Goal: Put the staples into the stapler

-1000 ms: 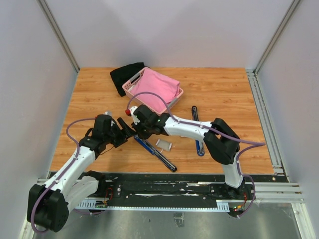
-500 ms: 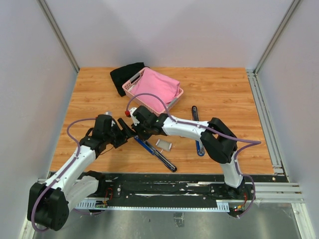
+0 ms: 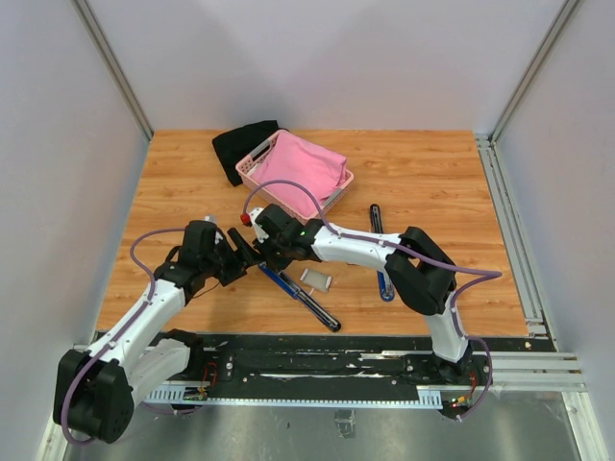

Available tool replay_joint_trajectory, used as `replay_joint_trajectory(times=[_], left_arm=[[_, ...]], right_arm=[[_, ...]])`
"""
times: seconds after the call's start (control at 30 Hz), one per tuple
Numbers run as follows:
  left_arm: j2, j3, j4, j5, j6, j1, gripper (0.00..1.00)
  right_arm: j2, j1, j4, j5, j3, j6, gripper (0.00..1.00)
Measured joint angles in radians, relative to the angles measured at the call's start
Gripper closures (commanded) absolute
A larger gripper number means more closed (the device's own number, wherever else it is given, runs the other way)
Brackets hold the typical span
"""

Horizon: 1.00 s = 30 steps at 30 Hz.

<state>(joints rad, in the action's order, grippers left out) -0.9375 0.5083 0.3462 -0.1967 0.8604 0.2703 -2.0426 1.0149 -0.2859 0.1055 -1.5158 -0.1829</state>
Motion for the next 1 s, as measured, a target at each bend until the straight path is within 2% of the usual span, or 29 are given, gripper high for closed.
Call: replay_joint_trajectory(times=[1.0], left_arm=[[-0.01, 0.0, -0.013, -0.007, -0.003, -0.01, 0.26]], right_arm=[[0.0, 0.0, -0.041, 0.005, -0.064, 0.0, 0.89]])
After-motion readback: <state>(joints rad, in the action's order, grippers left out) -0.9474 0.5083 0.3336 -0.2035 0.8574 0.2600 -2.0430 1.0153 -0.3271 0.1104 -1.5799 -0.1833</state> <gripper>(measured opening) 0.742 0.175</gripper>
